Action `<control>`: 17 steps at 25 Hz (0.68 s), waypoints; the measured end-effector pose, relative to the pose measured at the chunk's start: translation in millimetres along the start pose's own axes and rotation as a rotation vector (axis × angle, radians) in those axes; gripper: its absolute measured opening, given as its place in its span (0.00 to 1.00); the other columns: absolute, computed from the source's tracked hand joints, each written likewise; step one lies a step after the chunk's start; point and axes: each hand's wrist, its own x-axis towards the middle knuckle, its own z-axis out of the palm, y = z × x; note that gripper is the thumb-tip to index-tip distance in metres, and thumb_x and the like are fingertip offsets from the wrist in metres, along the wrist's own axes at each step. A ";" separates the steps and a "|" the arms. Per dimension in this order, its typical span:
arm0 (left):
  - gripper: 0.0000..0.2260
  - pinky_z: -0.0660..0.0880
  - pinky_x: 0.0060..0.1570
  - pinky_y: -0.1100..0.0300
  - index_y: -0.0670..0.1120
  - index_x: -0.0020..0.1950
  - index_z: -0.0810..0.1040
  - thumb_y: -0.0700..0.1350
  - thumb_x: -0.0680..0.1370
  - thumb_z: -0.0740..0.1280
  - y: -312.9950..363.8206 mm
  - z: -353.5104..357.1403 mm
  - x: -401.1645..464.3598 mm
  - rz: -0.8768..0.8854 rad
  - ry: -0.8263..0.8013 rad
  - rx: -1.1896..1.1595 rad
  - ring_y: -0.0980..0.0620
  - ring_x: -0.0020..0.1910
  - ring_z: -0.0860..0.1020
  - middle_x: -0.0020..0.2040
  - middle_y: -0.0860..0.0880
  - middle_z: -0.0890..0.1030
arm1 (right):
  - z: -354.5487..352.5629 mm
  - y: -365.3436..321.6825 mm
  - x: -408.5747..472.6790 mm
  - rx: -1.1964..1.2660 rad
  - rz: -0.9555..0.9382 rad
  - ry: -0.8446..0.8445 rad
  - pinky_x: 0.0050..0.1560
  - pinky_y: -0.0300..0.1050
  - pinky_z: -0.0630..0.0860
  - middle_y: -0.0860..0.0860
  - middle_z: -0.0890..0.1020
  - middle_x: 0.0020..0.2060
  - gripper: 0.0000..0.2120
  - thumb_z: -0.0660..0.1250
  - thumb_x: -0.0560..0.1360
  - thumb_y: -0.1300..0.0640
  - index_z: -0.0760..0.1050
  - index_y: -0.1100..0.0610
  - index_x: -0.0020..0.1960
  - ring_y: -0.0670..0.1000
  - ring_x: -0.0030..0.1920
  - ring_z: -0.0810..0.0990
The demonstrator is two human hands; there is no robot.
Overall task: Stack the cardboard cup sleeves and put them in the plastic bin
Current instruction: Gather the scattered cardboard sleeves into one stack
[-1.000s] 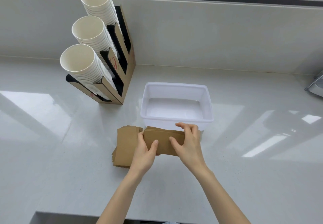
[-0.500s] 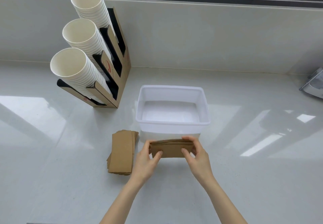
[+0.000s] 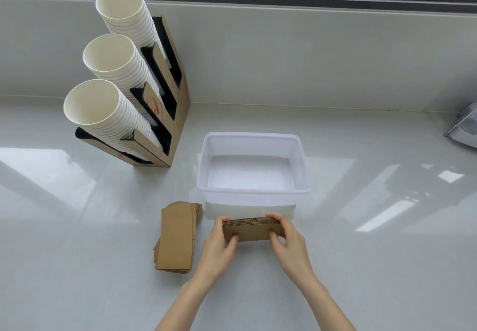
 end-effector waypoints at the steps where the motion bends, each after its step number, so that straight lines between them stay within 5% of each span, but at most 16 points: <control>1: 0.10 0.69 0.43 0.66 0.50 0.51 0.64 0.38 0.75 0.61 0.4 -0.6 1.4 -0.001 -0.001 0.005 0.45 0.48 0.76 0.48 0.48 0.76 | -1.2 -0.5 1.0 -0.015 -0.002 -0.004 0.46 0.24 0.69 0.44 0.78 0.49 0.23 0.60 0.73 0.69 0.69 0.40 0.50 0.44 0.49 0.76; 7: 0.08 0.67 0.40 0.76 0.46 0.50 0.66 0.37 0.75 0.61 -4.2 -0.6 3.0 -0.024 0.004 0.040 0.49 0.46 0.72 0.48 0.47 0.76 | 1.6 1.9 0.0 -0.095 -0.007 -0.033 0.48 0.21 0.66 0.50 0.78 0.51 0.17 0.59 0.74 0.67 0.69 0.45 0.53 0.43 0.48 0.75; 13: 0.06 0.74 0.47 0.61 0.45 0.52 0.68 0.40 0.75 0.62 7.1 -5.5 0.3 -0.044 0.010 -0.022 0.48 0.48 0.77 0.49 0.46 0.79 | -7.1 -9.7 2.6 -0.055 0.056 -0.036 0.43 0.21 0.68 0.48 0.77 0.48 0.14 0.59 0.75 0.65 0.68 0.46 0.52 0.48 0.47 0.75; 17: 0.06 0.70 0.40 0.78 0.47 0.51 0.71 0.43 0.75 0.63 26.9 -19.3 -0.7 -0.051 0.119 -0.211 0.58 0.46 0.76 0.47 0.54 0.78 | -13.2 -28.1 6.8 0.061 0.127 -0.059 0.38 0.23 0.71 0.49 0.78 0.46 0.11 0.60 0.75 0.63 0.71 0.51 0.55 0.44 0.41 0.76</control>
